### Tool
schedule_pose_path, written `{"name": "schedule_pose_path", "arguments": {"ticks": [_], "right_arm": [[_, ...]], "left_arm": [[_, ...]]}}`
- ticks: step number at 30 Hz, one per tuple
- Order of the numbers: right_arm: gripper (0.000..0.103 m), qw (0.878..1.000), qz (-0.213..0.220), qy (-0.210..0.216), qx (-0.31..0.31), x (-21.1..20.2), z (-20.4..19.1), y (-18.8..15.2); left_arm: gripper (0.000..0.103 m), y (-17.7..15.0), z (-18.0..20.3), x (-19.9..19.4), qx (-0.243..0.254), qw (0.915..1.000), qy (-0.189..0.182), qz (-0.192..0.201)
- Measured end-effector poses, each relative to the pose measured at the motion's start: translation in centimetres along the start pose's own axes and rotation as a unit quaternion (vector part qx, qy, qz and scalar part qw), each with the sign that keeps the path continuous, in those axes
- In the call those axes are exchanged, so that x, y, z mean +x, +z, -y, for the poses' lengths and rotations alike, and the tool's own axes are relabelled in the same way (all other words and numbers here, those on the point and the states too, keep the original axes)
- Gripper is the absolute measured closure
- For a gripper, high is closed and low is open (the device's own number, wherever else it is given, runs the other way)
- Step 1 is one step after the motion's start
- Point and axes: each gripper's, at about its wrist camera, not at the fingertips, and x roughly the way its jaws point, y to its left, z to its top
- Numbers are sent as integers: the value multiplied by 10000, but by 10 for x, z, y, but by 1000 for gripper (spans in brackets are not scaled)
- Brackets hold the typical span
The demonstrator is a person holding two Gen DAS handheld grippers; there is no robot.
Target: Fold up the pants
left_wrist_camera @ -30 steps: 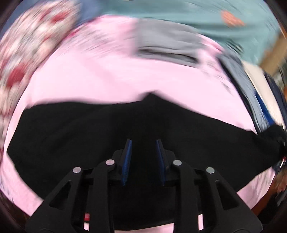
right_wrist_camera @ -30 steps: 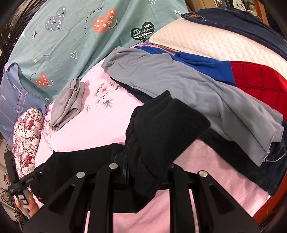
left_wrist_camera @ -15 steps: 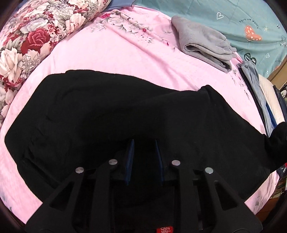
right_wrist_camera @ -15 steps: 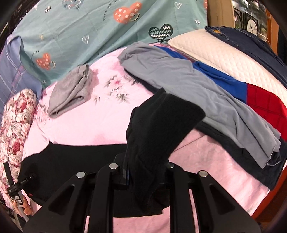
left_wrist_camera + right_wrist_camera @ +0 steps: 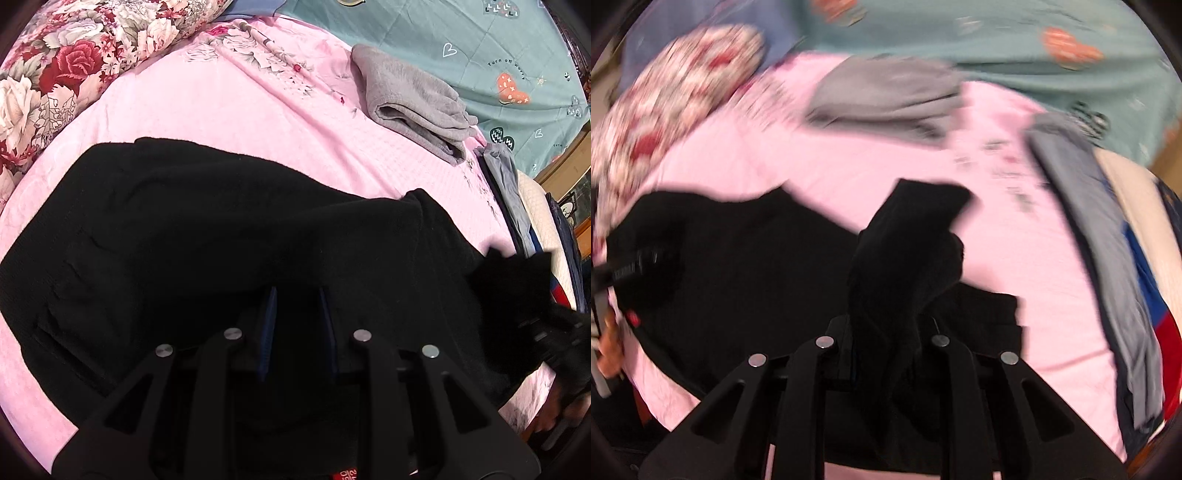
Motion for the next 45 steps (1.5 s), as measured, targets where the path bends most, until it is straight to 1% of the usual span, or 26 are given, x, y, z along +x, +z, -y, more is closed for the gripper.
{"name": "schedule_pose_path", "arguments": {"ticks": [2,4,5,6,10,12,14,15,17,19,20,21,22,26,29,31,33,36,37,39,40,41,42,43,44,45], "right_arm": [[82,9996,-200,10,-201,19,-22,-4],[72,9987,-311,-28,-401,28,-36,-8],[59,9983,-311,13,-485,26,-41,-9],[52,9977,-328,220,-552,20,-43,-8],[49,9921,-481,1090,-392,-13,-29,8],[49,9926,-318,1167,-86,-32,-9,30],[49,9920,87,1199,380,-49,19,55],[49,9909,170,1214,549,-51,29,62],[49,9880,143,1272,870,-44,44,63],[54,9861,-44,1440,829,-28,36,46],[72,9857,-150,1487,777,-21,30,38],[93,9846,-303,1559,727,-12,23,29],[96,9826,-447,1670,682,-2,13,18],[96,9786,-579,1888,580,13,-4,2],[96,9834,-572,1633,553,28,-6,7],[96,9822,-702,1642,583,47,-11,8],[99,9864,-525,1483,475,51,-16,7],[97,9896,-420,1342,306,46,-20,3],[96,9892,-430,1368,290,43,-20,4],[86,9831,-443,1706,491,33,-8,-1],[80,9770,-364,1995,654,23,-1,-4],[62,9724,-241,2190,769,11,7,-9],[46,9705,-123,2264,820,2,11,-12],[42,9693,83,2300,867,-12,17,-19],[38,9688,231,2303,889,-24,23,-25],[38,9682,314,2311,910,-31,25,-30]], "left_arm": [[79,-1,-1,0,-2,10000,-33,-5],[79,0,-2,0,-16,10000,-70,-4],[79,0,-2,1,-23,10000,-88,-8],[79,0,-3,1,-35,9999,-107,-9],[79,0,-4,1,-77,9998,-159,-3],[79,0,-5,1,-103,9998,-189,0],[79,0,-6,1,-139,9996,-230,4],[79,0,-7,1,-160,9995,-259,3],[79,0,-9,1,-208,9993,-315,-5],[79,0,-9,2,-220,9992,-323,-10],[79,0,-8,1,-203,9993,-303,-10],[79,0,-7,1,-184,9994,-280,-9],[79,0,-6,2,-161,9995,-258,-6],[79,0,-4,2,-139,9997,-195,5],[79,0,-4,3,-165,9997,-173,-12],[79,1,-5,4,-190,9997,-169,-40],[79,2,-6,3,-237,9995,-228,-15],[79,3,-12,-3,-420,9984,-363,-139],[76,4,-15,-11,-481,9980,-376,-176],[45,3,-24,-48,-644,9974,-288,175],[16,1,-33,-71,-808,9956,-153,438],[10,-1,-40,-87,-967,9935,-16,604],[10,-4,-50,-103,-1182,9902,186,723],[10,-6,-60,-115,-1373,9872,354,735],[10,-11,-74,-126,-1684,9825,468,643],[10,-15,-81,-129,-1864,9798,454,561]]}}
